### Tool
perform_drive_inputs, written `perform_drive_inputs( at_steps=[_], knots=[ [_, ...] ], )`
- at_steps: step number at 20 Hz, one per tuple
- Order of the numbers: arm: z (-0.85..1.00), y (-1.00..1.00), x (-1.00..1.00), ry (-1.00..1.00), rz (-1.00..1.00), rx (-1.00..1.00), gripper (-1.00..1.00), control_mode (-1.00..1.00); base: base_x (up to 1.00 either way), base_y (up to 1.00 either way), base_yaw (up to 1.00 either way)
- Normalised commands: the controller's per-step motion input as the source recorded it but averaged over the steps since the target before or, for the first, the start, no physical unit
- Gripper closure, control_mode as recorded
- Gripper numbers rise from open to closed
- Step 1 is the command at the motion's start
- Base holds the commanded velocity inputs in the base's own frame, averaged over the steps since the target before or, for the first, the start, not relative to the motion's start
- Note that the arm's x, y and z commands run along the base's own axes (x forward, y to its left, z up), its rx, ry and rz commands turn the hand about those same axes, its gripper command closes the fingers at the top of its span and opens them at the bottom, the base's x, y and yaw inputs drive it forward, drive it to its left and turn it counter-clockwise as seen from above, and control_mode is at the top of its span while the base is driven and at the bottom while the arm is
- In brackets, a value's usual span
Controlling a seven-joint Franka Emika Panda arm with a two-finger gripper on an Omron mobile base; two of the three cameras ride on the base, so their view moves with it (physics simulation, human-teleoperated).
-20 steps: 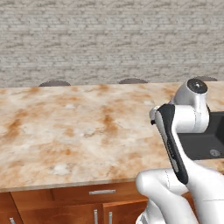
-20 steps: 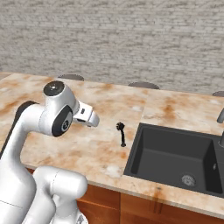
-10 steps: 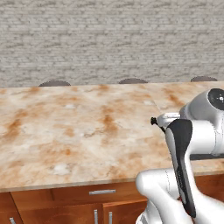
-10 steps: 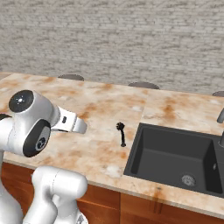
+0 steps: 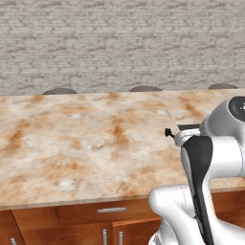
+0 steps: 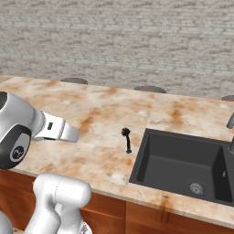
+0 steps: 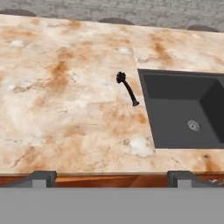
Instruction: Locate and retrieve the dish brush and dish brush from the cabinet. Place them next to the sink.
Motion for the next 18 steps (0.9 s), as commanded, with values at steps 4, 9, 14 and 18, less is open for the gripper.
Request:
perform_drive_inputs(
  at_steps=[4,9,14,18],
  knots=[
    [0.00,0.00,0.00,0.00,0.00,0.00,-1.00,-1.00,0.00,0.00,0.00],
    [0.00,0.00,0.00,0.00,0.00,0.00,-1.00,1.00,-0.01,-0.01,-0.21],
    [0.00,0.00,0.00,0.00,0.00,0.00,-1.00,1.00,0.00,0.00,-0.49],
    [0.00,0.00,0.00,0.00,0.00,0.00,-1.00,1.00,0.00,0.00,-0.50]
  ],
)
